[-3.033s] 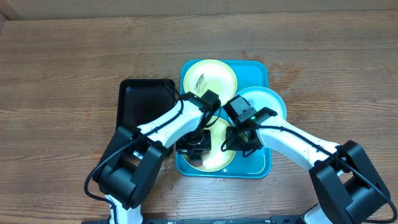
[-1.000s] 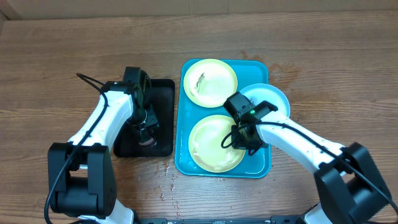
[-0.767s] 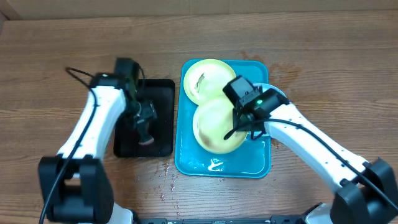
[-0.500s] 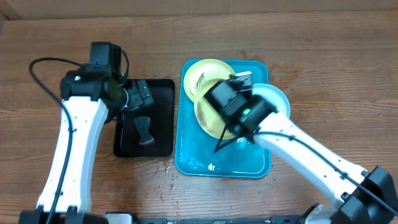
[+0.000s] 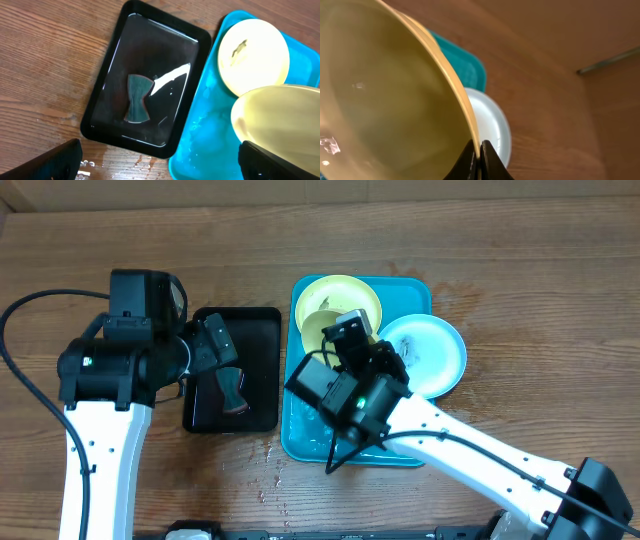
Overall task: Clean dirty plates on tray and stack at the side
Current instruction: 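Return the sponge to the black tray with the left gripper, then lift the yellow plate with the right gripper and place it right of the tray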
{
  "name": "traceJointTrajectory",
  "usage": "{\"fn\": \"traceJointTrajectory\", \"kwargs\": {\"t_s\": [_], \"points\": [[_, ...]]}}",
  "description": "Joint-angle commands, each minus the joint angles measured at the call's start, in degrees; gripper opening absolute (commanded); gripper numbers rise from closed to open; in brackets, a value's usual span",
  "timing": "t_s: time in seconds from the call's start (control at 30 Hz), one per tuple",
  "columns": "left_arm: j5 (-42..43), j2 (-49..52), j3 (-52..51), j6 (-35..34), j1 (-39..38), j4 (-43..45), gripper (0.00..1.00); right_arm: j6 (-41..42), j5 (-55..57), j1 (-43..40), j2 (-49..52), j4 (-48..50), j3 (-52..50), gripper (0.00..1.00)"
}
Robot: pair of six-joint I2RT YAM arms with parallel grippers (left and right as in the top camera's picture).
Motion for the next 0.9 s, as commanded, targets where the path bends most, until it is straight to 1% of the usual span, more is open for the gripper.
{"fn": "traceJointTrajectory", "kwargs": {"t_s": [0.0,0.1,0.13,0.27,0.7,0.8,0.87], "points": [[-0.7,-0.7,1.4,1.1,0.3,-0.1,1.0,0.0,14.4,5.8,-1.6,-0.6,1.7,0.04],[-0.7,-0.6,1.4,1.0,0.3,-0.1,1.0,0.0,21.2,10.3,-1.6,-0.6,1.6,0.04],[-0.7,-0.5,1.4,1.0,0.3,-0.1,1.0,0.0,25.1,13.2,-1.6,-0.5,1.6,0.04],[-0.7,-0.3,1.3,1.1,0.3,-0.1,1.0,-0.1,28.8,16.8,-1.6,-0.5,1.6,0.04],[-0.7,-0.3,1.3,1.0,0.2,-0.1,1.0,0.2,28.4,17.7,-1.6,-0.3,1.6,0.04],[-0.7,-0.3,1.3,1.0,0.2,-0.1,1.0,1.4,25.2,16.7,-1.6,0.4,1.6,0.04],[-0.7,-0.3,1.3,1.1,0.2,-0.1,1.0,5.5,20.5,14.4,-1.6,0.4,1.6,0.04]]}}
